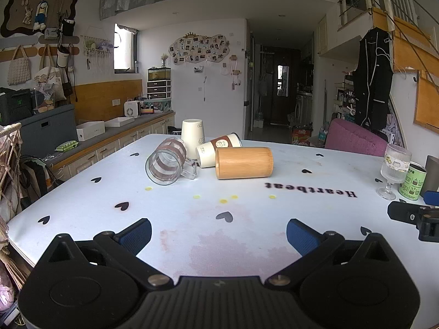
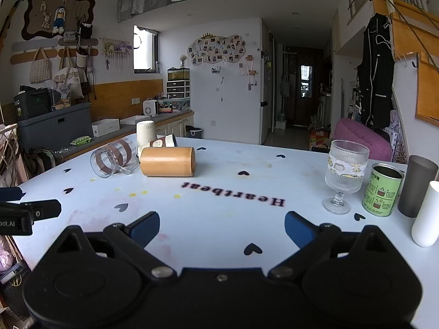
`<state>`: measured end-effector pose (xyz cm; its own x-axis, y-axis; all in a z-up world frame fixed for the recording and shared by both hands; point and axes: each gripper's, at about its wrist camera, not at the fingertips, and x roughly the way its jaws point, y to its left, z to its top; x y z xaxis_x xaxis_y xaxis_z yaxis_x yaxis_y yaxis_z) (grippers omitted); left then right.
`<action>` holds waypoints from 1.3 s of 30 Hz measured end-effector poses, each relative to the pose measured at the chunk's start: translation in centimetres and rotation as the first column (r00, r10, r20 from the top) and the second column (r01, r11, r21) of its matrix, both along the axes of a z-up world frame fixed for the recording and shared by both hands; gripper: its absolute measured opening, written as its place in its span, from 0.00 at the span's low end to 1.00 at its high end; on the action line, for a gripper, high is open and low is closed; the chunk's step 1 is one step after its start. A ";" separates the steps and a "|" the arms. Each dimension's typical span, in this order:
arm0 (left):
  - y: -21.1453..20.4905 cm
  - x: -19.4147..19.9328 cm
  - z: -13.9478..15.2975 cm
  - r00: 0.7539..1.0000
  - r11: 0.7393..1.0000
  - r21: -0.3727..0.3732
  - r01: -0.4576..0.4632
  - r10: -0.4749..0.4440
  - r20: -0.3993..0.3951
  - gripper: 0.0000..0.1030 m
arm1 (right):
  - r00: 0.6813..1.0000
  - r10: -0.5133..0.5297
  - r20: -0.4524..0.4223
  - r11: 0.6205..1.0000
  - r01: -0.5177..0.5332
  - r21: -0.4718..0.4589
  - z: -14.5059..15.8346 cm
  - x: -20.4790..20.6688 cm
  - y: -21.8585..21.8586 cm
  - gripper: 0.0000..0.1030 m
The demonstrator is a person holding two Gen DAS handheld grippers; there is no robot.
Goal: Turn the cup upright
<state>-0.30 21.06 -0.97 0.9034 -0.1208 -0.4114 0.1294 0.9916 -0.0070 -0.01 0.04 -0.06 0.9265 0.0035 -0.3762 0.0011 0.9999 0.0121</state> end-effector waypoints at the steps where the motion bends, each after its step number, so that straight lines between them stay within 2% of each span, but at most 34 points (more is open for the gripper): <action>1: 0.0 0.0 0.0 1.000 1.000 -0.001 0.000 0.000 0.000 1.00 | 1.000 0.001 0.000 1.000 -0.001 0.000 0.0 0.0 0.0 0.96; 39: 0.0 0.0 0.1 1.000 1.000 -0.003 0.000 0.000 0.000 1.00 | 1.000 0.001 -0.001 1.000 -0.001 0.001 0.0 0.0 0.0 0.96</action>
<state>-0.32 21.05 -0.84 0.9035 -0.1222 -0.4108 0.1294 0.9915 -0.0102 0.02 0.03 -0.07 0.9263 0.0046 -0.3769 0.0006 0.9999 0.0136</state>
